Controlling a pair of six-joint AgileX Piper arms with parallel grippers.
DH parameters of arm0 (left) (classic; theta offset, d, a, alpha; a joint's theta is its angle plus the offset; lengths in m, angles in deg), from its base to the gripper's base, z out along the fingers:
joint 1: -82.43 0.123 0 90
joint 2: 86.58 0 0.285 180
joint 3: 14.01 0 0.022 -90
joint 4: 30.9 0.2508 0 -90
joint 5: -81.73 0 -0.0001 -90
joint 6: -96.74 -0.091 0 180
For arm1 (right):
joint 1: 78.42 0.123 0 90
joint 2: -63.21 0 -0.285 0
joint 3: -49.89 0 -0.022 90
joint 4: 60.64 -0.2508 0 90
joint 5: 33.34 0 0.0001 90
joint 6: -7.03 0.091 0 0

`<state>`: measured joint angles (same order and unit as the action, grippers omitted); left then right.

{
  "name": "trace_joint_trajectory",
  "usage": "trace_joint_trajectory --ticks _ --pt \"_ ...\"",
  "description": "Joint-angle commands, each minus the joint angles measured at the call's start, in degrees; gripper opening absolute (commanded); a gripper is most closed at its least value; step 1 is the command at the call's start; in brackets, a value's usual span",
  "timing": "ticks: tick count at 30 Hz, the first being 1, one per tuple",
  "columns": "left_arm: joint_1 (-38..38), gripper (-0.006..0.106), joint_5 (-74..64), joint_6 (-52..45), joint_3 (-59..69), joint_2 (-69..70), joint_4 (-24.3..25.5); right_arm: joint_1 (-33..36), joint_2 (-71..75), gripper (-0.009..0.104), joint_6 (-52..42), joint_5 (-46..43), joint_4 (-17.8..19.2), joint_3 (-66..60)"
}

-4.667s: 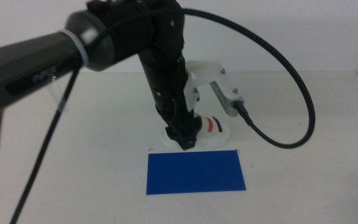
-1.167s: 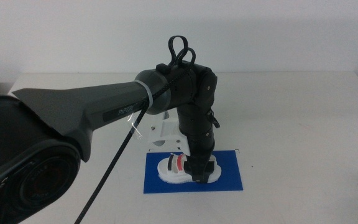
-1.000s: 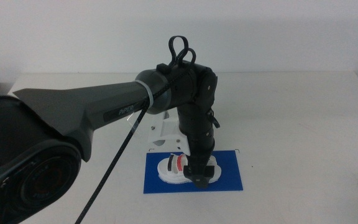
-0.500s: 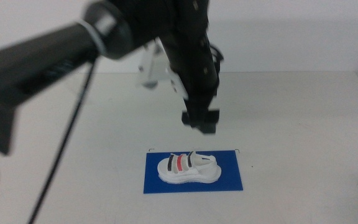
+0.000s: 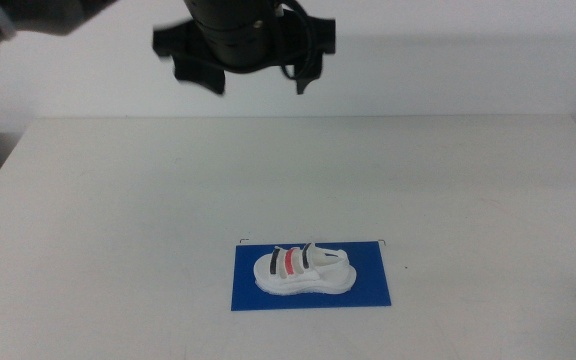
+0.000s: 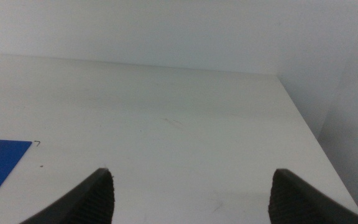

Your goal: Use one arm to grab the shoe from the table and place it on the mat.

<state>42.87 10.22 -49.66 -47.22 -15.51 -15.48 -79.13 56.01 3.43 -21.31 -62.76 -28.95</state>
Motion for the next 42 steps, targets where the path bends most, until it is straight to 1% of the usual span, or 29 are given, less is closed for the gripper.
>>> trace_joint_trajectory --ticks 1,3,4,8,14,17,20,22,27,30,37,42 --pt "-0.2 0.094 -3.5 -13.4 -1.8 3.4 3.1 -0.1 1.5 0.064 -0.5 -4.4 0.5 -0.3" --pt "-0.2 0.094 -3.5 -17.6 -1.8 4.1 6.3 -0.1 1.5 0.064 -0.5 -4.4 0.5 -0.3" --pt "-0.2 0.094 -3.2 -18.2 -1.4 4.8 8.2 -0.1 1.5 0.064 -0.5 -4.4 0.5 -0.3" --pt "-0.2 0.094 1.6 -18.4 3.5 10.5 13.1 -0.1 1.5 0.064 -0.5 -4.4 0.5 -0.3" --pt "0.4 0.094 18.7 -17.3 18.6 21.6 19.3 -0.1 1.5 0.064 -0.5 -4.4 0.5 -0.3" --pt "4.0 0.094 26.8 -13.9 27.1 26.2 17.5 -0.1 1.5 0.064 -0.5 -4.4 0.5 -0.3" --pt "9.5 0.094 33.4 -12.2 34.8 31.6 13.3 -0.1 1.5 0.064 -0.5 -4.4 0.5 -0.3" --pt "13.1 0.094 37.4 -12.2 40.3 35.8 11.3 -0.1 1.5 0.064 -0.5 -4.4 0.5 -0.3" --pt "21.5 0.094 45.2 -12.2 51.5 46.1 9.3 -0.1 1.5 0.064 -0.5 -4.4 0.5 -0.3" --pt "25.3 0.094 46.1 -12.2 57.2 52.6 8.6 -0.1 1.5 0.064 -0.5 -4.4 0.5 -0.3" --pt "26.2 0.094 43.6 -12.2 64.9 64.7 9.3 -0.1 1.5 0.064 -0.5 -4.4 0.5 -0.3" --pt "26.2 0.094 46.6 -12.2 70.7 72.1 8.3 -0.1 1.5 0.064 -0.5 -4.4 0.5 -0.3"
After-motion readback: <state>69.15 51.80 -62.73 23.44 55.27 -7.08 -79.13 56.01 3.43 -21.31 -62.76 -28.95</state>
